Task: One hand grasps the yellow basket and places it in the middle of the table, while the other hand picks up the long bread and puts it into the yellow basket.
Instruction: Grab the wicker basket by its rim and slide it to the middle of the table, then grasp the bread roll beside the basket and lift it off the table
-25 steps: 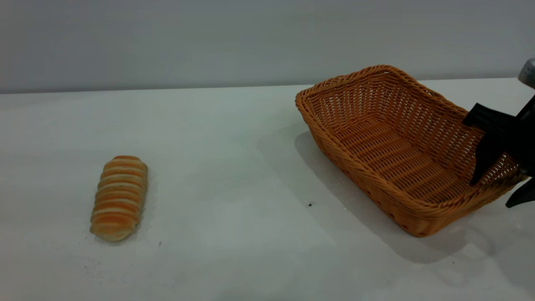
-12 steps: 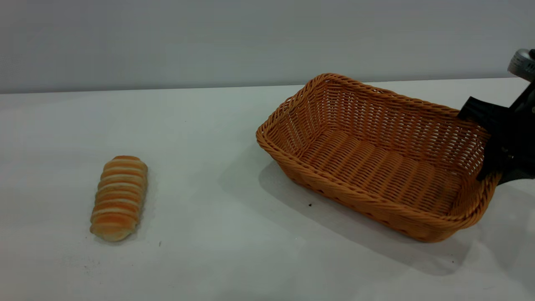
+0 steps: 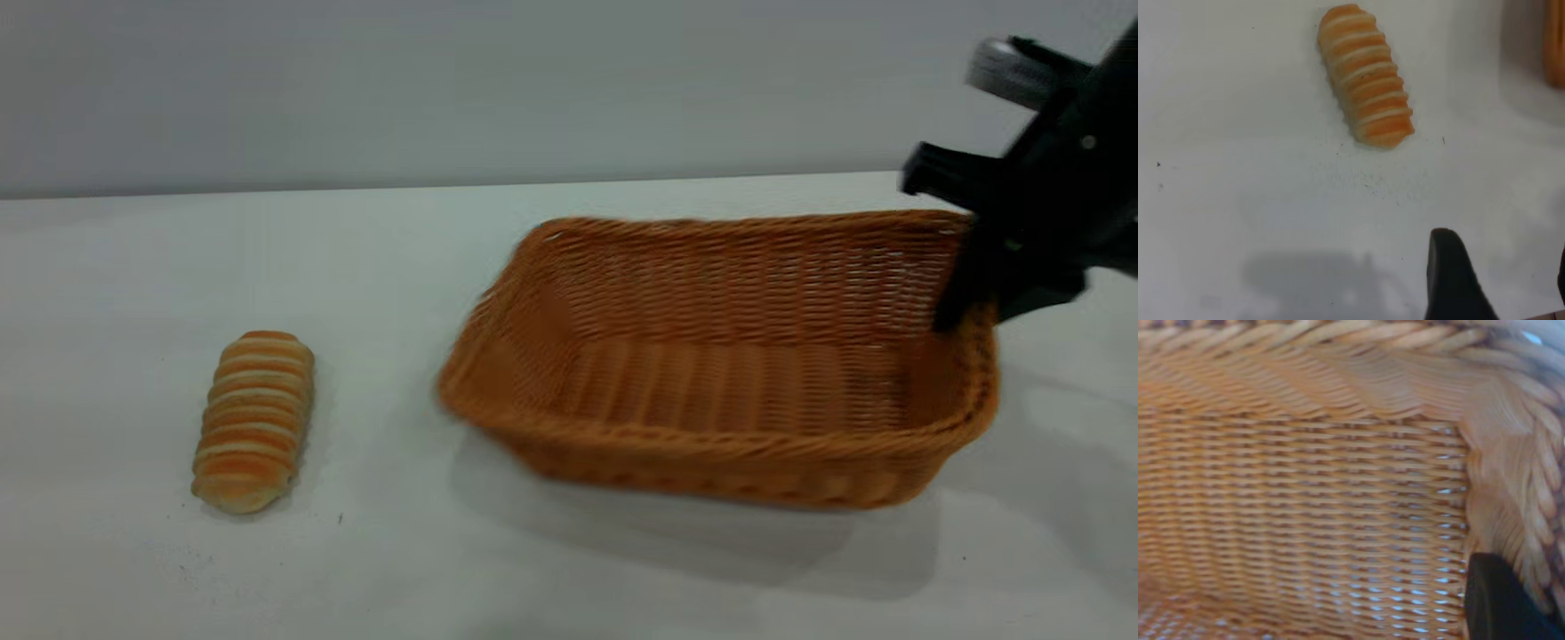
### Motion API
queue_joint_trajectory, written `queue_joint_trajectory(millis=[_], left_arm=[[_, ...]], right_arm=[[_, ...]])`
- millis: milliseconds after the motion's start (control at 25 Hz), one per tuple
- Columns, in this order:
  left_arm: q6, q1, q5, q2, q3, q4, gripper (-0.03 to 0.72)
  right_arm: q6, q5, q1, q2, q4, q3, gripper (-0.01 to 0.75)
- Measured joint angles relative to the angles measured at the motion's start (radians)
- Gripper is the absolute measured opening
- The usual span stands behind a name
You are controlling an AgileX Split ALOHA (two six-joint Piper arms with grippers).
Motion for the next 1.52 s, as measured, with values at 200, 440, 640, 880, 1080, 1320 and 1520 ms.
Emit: queue_joint_trajectory(millis=[200, 440, 640, 880, 1080, 1320, 1520], left_arm=[[0.0, 0.0, 0.0, 0.0, 0.0, -0.014, 0.433], [0.0, 0.0, 0.0, 0.0, 0.0, -0.021, 0.433], [0.0, 0.0, 0.0, 0.0, 0.0, -0.021, 0.433], [0.0, 0.0, -0.039, 0.0, 0.0, -0.021, 0.433], [-0.001, 0.0, -0.102, 0.045, 0.0, -0.021, 0.452], [-0.024, 0.0, -0.218, 0.241, 0.0, -0.021, 0.497], [-0.035, 0.0, -0.378, 0.417, 0.0, -0.022, 0.501]], right_arm=[[-0.214, -0.003, 0.073, 0.001, 0.2, 0.0, 0.094], [-0.327, -0.037, 0.117, 0.087, 0.283, -0.001, 0.094], [-0.402, -0.08, 0.117, 0.124, 0.263, -0.002, 0.189], [-0.442, -0.108, 0.117, 0.109, 0.252, -0.007, 0.585], [-0.521, -0.091, 0.117, 0.059, 0.225, -0.01, 0.691], [-0.539, -0.091, 0.117, -0.087, 0.153, -0.01, 0.638], [-0.54, -0.059, 0.117, -0.224, 0.121, -0.01, 0.571]])
